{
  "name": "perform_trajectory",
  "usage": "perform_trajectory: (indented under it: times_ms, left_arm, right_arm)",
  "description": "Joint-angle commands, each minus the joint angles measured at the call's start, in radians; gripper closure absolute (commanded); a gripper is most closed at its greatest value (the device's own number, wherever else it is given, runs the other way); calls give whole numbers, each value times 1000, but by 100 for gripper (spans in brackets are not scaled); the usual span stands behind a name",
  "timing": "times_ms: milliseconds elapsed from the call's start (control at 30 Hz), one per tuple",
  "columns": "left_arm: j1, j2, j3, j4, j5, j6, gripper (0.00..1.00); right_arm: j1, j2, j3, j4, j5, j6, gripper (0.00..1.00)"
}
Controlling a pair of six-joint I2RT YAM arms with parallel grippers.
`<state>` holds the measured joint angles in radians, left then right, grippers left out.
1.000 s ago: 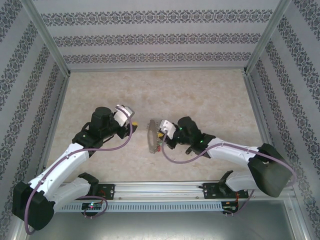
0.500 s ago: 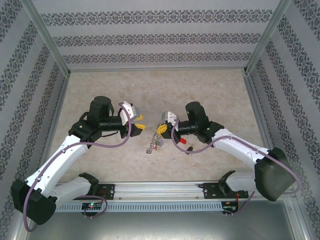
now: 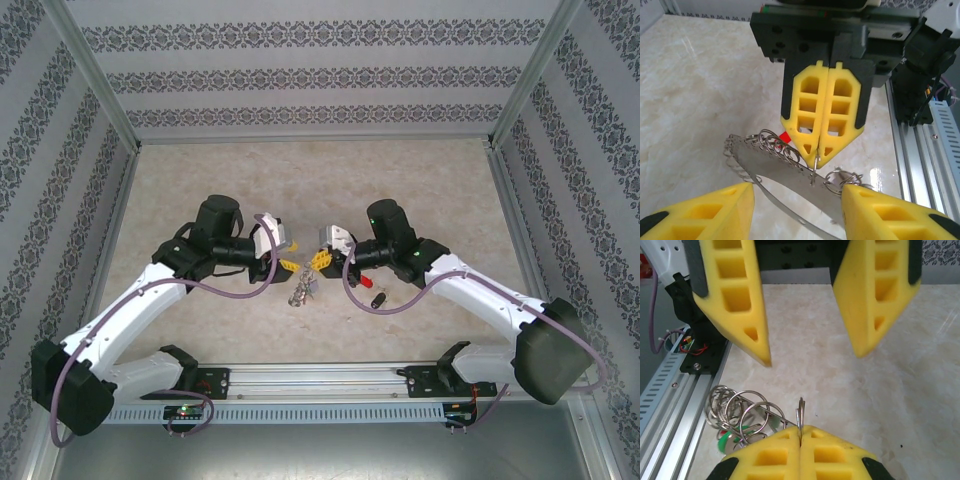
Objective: Put the keys on the keyring
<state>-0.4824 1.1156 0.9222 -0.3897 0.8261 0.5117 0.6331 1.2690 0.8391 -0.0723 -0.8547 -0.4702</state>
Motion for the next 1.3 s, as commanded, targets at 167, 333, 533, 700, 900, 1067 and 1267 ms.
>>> perform_trajectory:
  times_ms: [167, 333, 533, 700, 900, 1067, 1267]
  left_arm:
    - [-10, 50, 6, -1, 40, 83, 56]
    - [-10, 71, 1, -7, 64, 103, 57]
    - [-10, 78, 9, -6, 70, 114, 58]
    - [-13, 88, 11, -18, 71, 125, 64]
    - [-19, 82, 8, -18, 74, 129, 71]
    - [-24, 87, 11, -37, 70, 140, 73]
    - [-28, 88, 5, -21, 51, 137, 70]
  right_arm:
    - [14, 36, 60, -34, -17, -77, 100]
    - [16, 46, 65, -34, -18, -77, 100]
    - [17, 53, 73, -29, -23, -64, 100]
    - [17, 56, 78, -17, -33, -47, 100]
    - [19, 60, 77, -2, -33, -27, 100]
    - [20, 65, 81, 10, -41, -13, 100]
    - [23, 65, 83, 22, -47, -1, 100]
